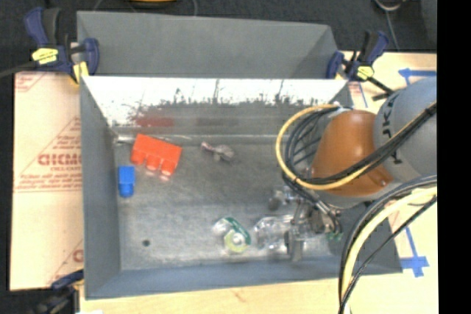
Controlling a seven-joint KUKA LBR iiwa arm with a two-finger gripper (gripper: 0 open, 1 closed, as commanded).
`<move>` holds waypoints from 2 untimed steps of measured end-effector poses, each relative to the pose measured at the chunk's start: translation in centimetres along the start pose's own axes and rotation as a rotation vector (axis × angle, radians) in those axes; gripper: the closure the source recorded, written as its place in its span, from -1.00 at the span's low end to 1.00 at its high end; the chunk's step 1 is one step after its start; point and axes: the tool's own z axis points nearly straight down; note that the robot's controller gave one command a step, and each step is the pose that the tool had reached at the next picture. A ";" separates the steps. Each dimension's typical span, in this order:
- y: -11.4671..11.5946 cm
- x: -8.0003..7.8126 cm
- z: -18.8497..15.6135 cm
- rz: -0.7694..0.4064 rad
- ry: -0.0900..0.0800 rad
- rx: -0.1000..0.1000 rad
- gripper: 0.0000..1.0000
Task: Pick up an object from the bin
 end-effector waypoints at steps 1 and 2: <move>2.1 0.2 -0.3 0.032 -0.022 0.008 -1.00; 2.2 0.6 -0.2 0.028 -0.006 0.006 1.00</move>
Offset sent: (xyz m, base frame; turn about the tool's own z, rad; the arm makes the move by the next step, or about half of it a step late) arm -0.0053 0.0271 -0.0025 0.0325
